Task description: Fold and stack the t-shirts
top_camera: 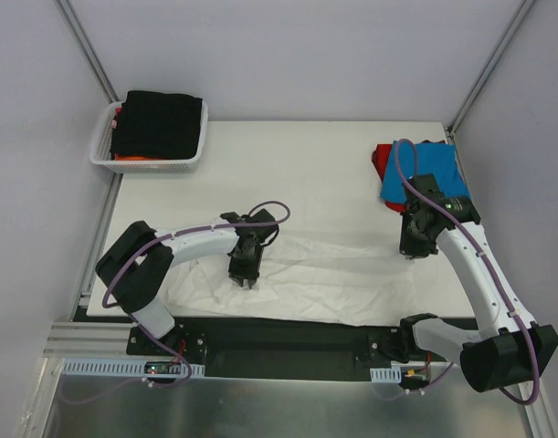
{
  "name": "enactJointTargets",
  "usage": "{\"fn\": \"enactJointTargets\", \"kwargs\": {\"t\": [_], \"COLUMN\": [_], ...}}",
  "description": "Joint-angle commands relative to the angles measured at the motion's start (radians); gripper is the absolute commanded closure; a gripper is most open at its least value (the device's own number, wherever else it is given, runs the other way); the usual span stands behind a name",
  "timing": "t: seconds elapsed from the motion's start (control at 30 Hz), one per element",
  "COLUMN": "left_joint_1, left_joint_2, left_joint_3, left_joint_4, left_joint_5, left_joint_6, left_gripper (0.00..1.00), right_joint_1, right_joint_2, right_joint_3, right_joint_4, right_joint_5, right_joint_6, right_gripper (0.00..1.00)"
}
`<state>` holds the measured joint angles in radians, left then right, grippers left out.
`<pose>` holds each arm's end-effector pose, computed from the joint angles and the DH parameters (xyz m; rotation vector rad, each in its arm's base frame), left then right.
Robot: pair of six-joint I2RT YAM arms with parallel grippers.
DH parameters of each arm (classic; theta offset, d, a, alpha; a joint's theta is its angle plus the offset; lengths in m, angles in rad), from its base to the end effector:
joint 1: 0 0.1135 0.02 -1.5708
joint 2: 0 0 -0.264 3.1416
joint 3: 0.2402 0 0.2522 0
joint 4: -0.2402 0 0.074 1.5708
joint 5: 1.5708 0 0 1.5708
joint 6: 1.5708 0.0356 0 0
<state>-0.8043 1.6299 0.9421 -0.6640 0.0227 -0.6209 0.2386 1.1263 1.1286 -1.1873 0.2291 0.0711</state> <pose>0.1983 -0.2071 0.1609 0.2767 2.9683 -0.2399 0.1887 0.0376 0.3117 -0.1665 2.7131 -0.2271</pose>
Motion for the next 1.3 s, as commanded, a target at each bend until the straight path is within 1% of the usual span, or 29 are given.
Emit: {"fn": "enactJointTargets", "kwargs": {"t": [0.0, 0.37, 0.47, 0.83, 1.03, 1.07, 1.17, 1.27], "left_joint_1": [-0.003, -0.001, -0.001, -0.001, -0.001, -0.001, -0.001, -0.001], "left_joint_2": [0.027, 0.048, 0.045, 0.008, -0.004, -0.005, -0.008, -0.008], "left_joint_3": [0.058, 0.17, 0.181, 0.081, 0.08, 0.083, 0.093, 0.093], "left_joint_4": [0.009, -0.006, -0.011, -0.013, -0.011, -0.011, -0.013, -0.013], "left_joint_5": [0.01, 0.014, 0.008, 0.0, -0.007, -0.01, -0.017, -0.017], "left_joint_6": [0.049, 0.058, 0.058, 0.052, 0.047, 0.049, 0.049, 0.049], "left_gripper": [0.73, 0.73, 0.73, 0.73, 0.75, 0.79, 0.99, 1.0], "right_joint_1": [-0.007, -0.005, -0.005, -0.005, -0.005, -0.005, -0.004, -0.004], "right_joint_2": [0.001, -0.007, -0.008, -0.016, -0.008, -0.007, -0.007, -0.008], "right_joint_3": [0.039, 0.025, 0.026, 0.013, 0.019, 0.02, 0.023, 0.023], "right_joint_4": [-0.035, -0.031, -0.028, -0.028, -0.025, -0.025, -0.025, -0.025], "right_joint_5": [0.016, 0.01, 0.009, 0.007, 0.003, 0.001, -0.004, -0.004], "right_joint_6": [0.004, 0.015, 0.018, 0.019, 0.025, 0.025, 0.03, 0.03], "right_gripper": [0.99, 0.99, 0.99, 0.99, 0.99, 0.99, 0.99, 0.99]}}
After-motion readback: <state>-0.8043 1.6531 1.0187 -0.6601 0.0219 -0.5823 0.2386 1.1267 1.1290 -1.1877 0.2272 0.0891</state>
